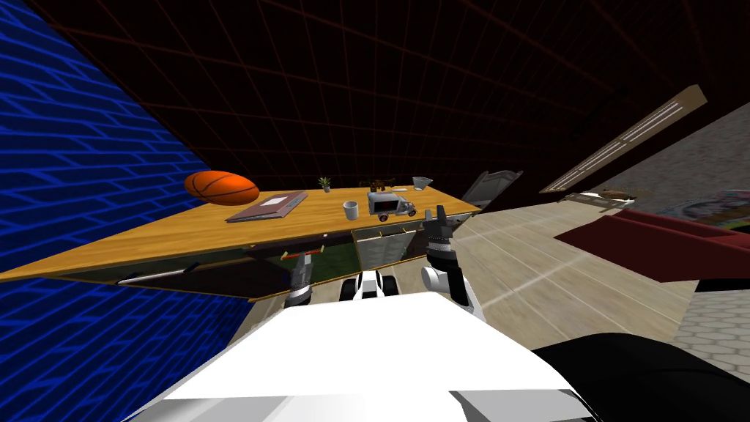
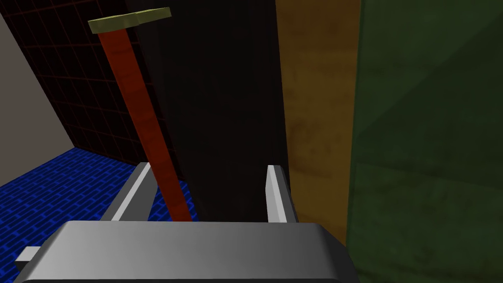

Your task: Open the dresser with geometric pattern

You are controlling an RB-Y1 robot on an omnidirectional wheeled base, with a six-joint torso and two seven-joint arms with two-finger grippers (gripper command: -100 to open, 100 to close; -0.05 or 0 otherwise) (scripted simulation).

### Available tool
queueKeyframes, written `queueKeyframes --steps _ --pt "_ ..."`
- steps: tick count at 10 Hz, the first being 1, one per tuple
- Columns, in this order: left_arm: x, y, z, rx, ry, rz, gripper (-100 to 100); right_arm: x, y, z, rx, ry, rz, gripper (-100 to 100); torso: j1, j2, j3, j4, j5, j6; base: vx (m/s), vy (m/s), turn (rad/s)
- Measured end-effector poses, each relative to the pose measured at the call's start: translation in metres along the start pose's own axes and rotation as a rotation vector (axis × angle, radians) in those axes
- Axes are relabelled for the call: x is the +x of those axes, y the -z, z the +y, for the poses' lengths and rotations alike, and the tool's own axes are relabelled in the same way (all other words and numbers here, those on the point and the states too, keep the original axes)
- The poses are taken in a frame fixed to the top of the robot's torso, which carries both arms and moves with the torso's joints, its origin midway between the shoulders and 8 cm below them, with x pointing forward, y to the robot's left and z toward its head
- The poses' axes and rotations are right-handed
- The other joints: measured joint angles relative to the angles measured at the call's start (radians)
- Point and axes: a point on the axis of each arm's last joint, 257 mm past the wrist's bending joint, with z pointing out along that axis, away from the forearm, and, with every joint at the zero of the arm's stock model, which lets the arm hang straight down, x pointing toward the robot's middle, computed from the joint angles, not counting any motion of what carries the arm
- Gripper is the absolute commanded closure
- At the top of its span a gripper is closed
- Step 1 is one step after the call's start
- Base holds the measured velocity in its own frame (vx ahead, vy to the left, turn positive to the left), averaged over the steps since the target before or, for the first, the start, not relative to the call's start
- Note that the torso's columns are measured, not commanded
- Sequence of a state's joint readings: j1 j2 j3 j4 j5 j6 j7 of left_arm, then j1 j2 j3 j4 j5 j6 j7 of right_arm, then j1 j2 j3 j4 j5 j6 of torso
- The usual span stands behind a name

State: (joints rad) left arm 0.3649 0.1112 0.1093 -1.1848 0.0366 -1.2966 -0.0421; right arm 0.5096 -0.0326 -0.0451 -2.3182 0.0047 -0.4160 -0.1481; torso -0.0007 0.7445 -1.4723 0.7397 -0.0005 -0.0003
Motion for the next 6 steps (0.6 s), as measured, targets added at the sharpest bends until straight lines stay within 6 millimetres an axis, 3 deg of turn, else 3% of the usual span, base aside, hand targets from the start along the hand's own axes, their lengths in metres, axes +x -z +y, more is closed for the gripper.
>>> queueKeyframes --steps 4,6 --pt "-0.016 -0.020 0.011 -0.026 -0.002 -0.002 100 0.000 0.000 0.000 0.000 0.000 0.000 0 -0.005 -0.001 -0.002 0.003 -0.004 0.000 -0.200 -0.080 -0.018" --pt "-0.024 -0.030 0.018 -0.040 -0.001 -0.002 100 0.000 0.000 0.000 0.000 0.000 0.000 0 -0.004 -0.002 -0.003 0.004 -0.006 -0.001 -0.131 -0.036 -0.017"
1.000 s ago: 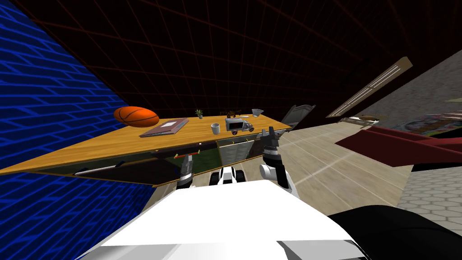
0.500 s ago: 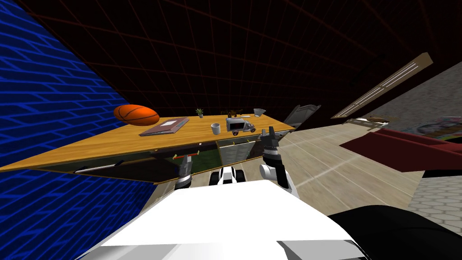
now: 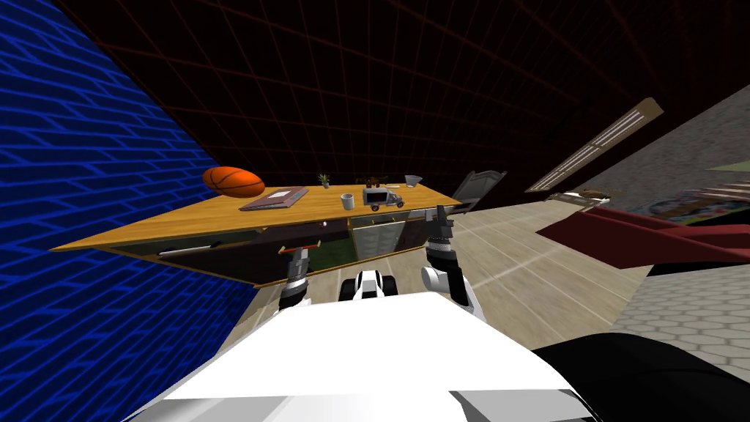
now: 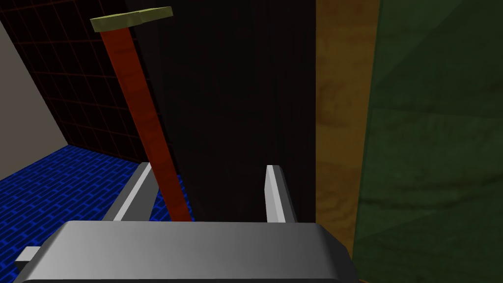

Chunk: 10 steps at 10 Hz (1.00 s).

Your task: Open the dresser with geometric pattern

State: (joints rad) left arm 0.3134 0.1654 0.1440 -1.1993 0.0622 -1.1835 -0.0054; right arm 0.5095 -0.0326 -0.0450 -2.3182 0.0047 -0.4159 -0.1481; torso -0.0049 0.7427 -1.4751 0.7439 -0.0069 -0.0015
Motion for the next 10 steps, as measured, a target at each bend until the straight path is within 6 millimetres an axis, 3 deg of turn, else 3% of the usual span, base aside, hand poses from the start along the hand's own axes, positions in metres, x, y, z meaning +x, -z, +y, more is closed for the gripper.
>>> queueKeyframes --steps 1,4,7,10 --pt "-0.001 -0.001 0.001 -0.006 0.001 0.000 -100 0.000 0.000 0.000 0.000 0.000 0.000 0 0.000 -0.002 -0.001 0.001 -0.001 0.000 -0.076 0.004 0.019" --pt "0.016 -0.032 0.011 -0.012 0.005 -0.007 -100 0.000 0.000 0.000 0.000 0.000 0.000 0 0.008 -0.003 0.000 -0.005 0.008 0.001 -0.117 0.054 0.006" --pt "0.036 -0.064 0.019 -0.014 0.012 -0.005 -100 0.000 0.000 0.000 0.000 0.000 0.000 0 0.003 -0.003 0.000 -0.003 0.004 0.001 -0.095 0.038 0.010" --pt "0.050 -0.079 0.018 -0.025 0.015 -0.004 -100 0.000 0.000 0.000 0.000 0.000 0.000 0 0.001 0.002 0.002 0.000 0.002 0.000 -0.074 0.036 0.008"
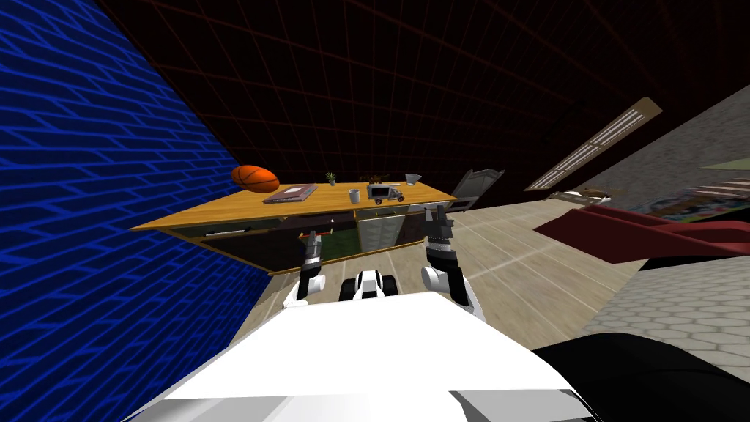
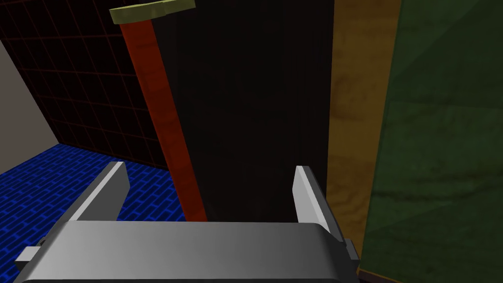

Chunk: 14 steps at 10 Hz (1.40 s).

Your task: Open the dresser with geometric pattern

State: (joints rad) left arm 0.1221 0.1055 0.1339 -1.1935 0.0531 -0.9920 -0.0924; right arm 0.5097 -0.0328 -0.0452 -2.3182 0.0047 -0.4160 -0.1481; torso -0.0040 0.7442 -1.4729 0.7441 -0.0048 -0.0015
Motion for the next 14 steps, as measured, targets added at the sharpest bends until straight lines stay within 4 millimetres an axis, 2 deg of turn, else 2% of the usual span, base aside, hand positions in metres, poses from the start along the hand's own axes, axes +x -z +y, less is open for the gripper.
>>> queueKeyframes --steps 5,9,10,14 --pt "0.027 -0.037 0.004 -0.014 0.006 0.007 -100 0.000 0.000 0.000 0.000 0.000 0.000 0 -0.003 0.007 0.004 0.006 -0.003 0.001 -0.070 0.034 0.008" --pt "0.041 -0.057 0.006 -0.029 0.008 0.017 -100 0.000 0.000 0.000 0.000 0.000 0.000 0 -0.006 0.009 0.005 0.010 -0.005 -0.001 -0.040 0.017 0.001" --pt "0.041 -0.055 0.010 -0.041 0.008 0.018 0 0.000 0.000 0.000 0.000 0.000 0.000 0 -0.004 0.007 0.004 0.006 -0.003 0.000 0.000 0.000 0.000" --pt "0.042 -0.046 0.021 -0.077 0.007 0.020 0 0.000 0.000 0.000 0.000 0.000 0.000 0 0.002 -0.003 -0.001 -0.003 0.003 0.001 0.000 0.000 0.000"
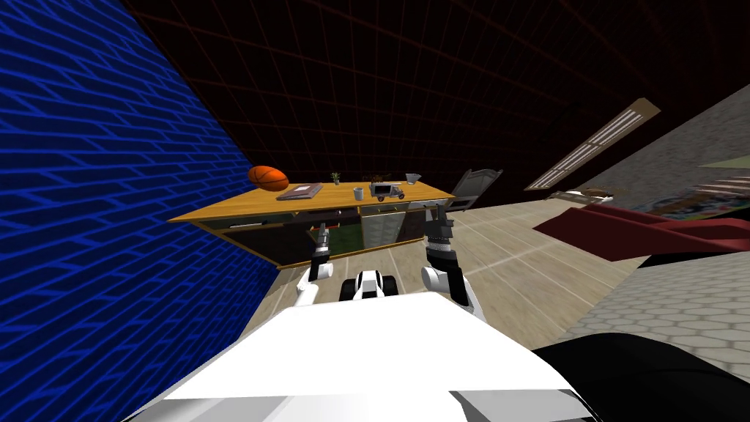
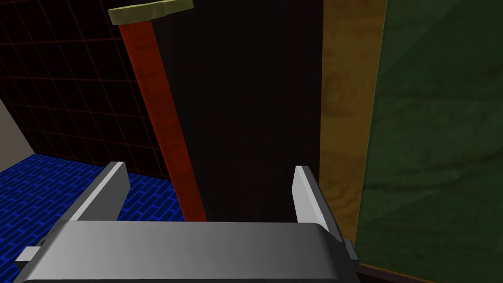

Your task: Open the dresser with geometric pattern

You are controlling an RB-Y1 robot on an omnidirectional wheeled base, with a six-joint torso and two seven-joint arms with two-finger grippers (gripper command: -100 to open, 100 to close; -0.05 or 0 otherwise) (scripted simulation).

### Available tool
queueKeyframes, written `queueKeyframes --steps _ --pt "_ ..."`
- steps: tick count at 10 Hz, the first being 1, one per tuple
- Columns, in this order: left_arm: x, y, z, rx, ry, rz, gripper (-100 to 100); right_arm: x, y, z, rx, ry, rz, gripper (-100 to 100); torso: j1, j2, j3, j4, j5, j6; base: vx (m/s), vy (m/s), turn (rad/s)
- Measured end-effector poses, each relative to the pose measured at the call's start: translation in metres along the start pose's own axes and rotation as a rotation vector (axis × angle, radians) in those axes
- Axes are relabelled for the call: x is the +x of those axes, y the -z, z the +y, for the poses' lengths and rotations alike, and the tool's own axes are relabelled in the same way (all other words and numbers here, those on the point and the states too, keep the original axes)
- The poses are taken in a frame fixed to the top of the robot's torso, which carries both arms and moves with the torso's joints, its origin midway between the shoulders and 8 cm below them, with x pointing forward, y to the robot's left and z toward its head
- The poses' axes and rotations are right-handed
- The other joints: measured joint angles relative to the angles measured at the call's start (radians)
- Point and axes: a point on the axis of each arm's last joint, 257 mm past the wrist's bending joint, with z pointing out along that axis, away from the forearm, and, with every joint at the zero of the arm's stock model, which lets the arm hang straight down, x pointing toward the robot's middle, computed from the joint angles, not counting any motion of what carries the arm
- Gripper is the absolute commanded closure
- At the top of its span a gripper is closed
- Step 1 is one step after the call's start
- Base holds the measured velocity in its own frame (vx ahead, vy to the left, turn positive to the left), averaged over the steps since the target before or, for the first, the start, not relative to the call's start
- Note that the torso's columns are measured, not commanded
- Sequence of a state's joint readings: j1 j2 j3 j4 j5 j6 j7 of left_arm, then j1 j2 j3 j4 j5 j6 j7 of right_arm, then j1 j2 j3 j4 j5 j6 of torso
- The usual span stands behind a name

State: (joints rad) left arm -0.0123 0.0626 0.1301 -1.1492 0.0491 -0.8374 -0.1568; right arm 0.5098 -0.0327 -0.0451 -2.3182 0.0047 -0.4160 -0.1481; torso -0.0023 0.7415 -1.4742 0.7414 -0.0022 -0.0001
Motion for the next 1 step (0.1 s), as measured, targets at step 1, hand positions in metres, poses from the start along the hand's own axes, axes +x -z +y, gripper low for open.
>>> queueKeyframes --steps 1 --pt "0.0000 0.0008 0.0013 -0.004 0.000 0.000 0 0.0000 0.0000 0.0000 0.000 0.000 0.000 0 0.001 -0.001 -0.001 -0.001 0.001 0.000 0.000 0.000 0.000"
